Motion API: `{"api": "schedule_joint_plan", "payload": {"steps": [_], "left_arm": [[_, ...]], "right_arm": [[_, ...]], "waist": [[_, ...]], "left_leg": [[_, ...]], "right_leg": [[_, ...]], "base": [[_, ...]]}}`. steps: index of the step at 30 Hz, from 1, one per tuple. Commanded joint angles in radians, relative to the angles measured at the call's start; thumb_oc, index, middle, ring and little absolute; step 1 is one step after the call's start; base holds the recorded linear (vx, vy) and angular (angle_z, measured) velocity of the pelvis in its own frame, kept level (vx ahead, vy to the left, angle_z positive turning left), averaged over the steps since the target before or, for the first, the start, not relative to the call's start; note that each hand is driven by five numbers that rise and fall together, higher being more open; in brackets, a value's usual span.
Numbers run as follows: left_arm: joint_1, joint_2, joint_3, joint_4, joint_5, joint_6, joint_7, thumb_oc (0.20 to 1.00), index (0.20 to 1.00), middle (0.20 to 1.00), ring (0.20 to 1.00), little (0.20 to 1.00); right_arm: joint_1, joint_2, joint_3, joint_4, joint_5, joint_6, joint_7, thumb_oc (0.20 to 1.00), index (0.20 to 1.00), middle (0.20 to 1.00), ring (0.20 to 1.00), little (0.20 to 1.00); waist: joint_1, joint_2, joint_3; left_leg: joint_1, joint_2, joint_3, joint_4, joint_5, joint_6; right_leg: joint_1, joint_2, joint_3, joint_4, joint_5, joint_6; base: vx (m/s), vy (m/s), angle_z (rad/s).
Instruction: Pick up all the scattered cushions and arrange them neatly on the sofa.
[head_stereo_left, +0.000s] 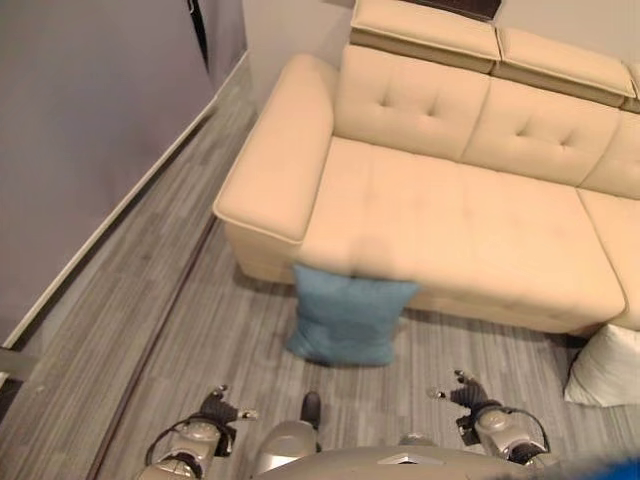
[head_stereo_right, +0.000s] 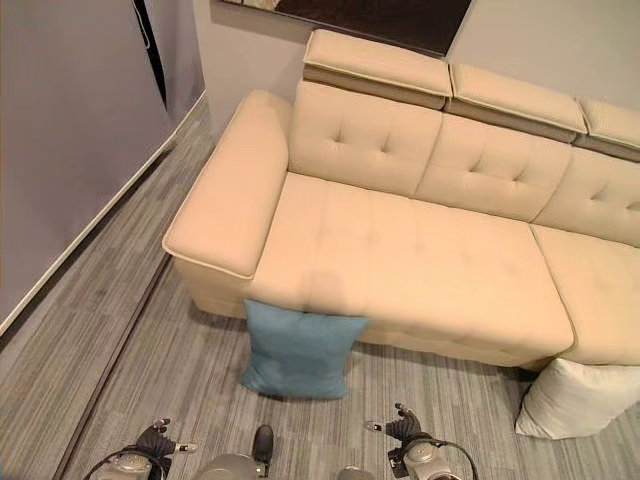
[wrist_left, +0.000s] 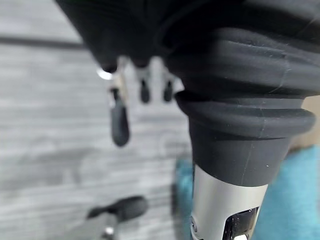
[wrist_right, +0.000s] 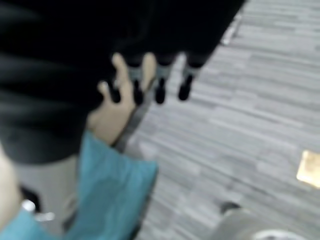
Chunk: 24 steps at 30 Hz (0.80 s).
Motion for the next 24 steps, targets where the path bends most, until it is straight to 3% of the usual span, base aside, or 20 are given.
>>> {"api": "schedule_joint_plan", "payload": {"steps": [1,8,12,17,18,19,20,24], "left_arm": [[0.007,0.002,0.011,0.016,0.004,-0.011,-0.001,1.0,1.0,1.0,1.0,1.0],[0.025,-0.02,0.021,0.036,0.013,-0.014,-0.001,1.0,1.0,1.0,1.0,1.0],[0.0,-0.018,0.042,-0.003,-0.056,-0.031,0.019,1.0,1.0,1.0,1.0,1.0],[-0.129,0.005,0.014,-0.158,-0.232,-0.094,0.089,1.0,1.0,1.0,1.0,1.0],[-0.129,0.005,0.014,-0.158,-0.232,-0.094,0.089,1.0,1.0,1.0,1.0,1.0],[-0.19,0.016,-0.007,-0.194,-0.275,-0.112,0.111,1.0,1.0,1.0,1.0,1.0],[-0.227,0.024,-0.016,-0.2,-0.291,-0.12,0.129,1.0,1.0,1.0,1.0,1.0],[-0.36,0.05,-0.044,-0.242,-0.354,-0.145,0.175,1.0,1.0,1.0,1.0,1.0]], "right_arm": [[-0.026,-0.05,-0.01,-0.014,0.005,-0.007,-0.007,1.0,1.0,1.0,1.0,1.0],[-0.003,-0.06,-0.014,-0.016,0.006,-0.013,-0.014,1.0,1.0,1.0,1.0,1.0],[-0.008,-0.065,-0.026,-0.035,0.03,-0.03,-0.034,1.0,1.0,1.0,1.0,1.0],[-0.107,-0.105,-0.05,-0.131,0.099,-0.065,-0.105,1.0,1.0,1.0,1.0,1.0],[-0.107,-0.105,-0.05,-0.131,0.099,-0.065,-0.105,1.0,1.0,1.0,1.0,1.0],[-0.161,-0.12,-0.052,-0.161,0.126,-0.077,-0.134,1.0,1.0,1.0,1.0,1.0],[-0.19,-0.128,-0.049,-0.176,0.138,-0.079,-0.153,1.0,1.0,1.0,1.0,1.0],[-0.315,-0.138,-0.047,-0.229,0.182,-0.105,-0.224,1.0,1.0,1.0,1.0,1.0]], "waist": [[0.001,0.009,0.012],[0.0,0.004,-0.007],[0.002,0.0,0.021],[-0.004,0.0,0.136],[-0.004,0.0,0.134],[-0.011,0.005,0.149],[-0.017,0.009,0.157],[-0.038,0.013,0.178]], "left_leg": [[-0.035,-0.007,-0.094,0.105,-0.114,-0.083],[-0.01,0.002,-0.095,0.044,-0.111,-0.1],[-0.045,0.011,-0.099,0.058,-0.112,-0.109],[-0.303,0.006,-0.106,0.226,-0.113,-0.128],[-0.307,0.006,-0.106,0.228,-0.114,-0.128],[-0.426,0.004,-0.107,0.298,-0.116,-0.129],[-0.472,0.014,-0.103,0.337,-0.152,-0.133],[-0.68,0.028,-0.095,0.458,-0.171,-0.126]], "right_leg": [[-0.015,0.021,0.038,-0.192,0.152,0.017],[0.033,0.041,0.019,-0.282,0.147,0.01],[0.021,0.047,0.0,-0.279,0.135,0.001],[-0.194,0.027,-0.017,-0.16,0.129,-0.022],[-0.197,0.027,-0.017,-0.159,0.128,-0.023],[-0.304,0.018,-0.017,-0.105,0.127,-0.032],[-0.361,0.021,-0.012,-0.062,0.099,-0.032],[-0.561,0.01,0.004,0.028,0.088,-0.037]], "base": [[0.11,-0.012,-0.01],[0.13,-0.06,0.2],[-0.01,-0.066,0.03],[-0.27,-0.044,0.16],[-0.25,0.005,0.06],[-0.15,0.013,0.0],[-0.2,0.033,-0.07],[-0.16,0.052,-0.11]]}}
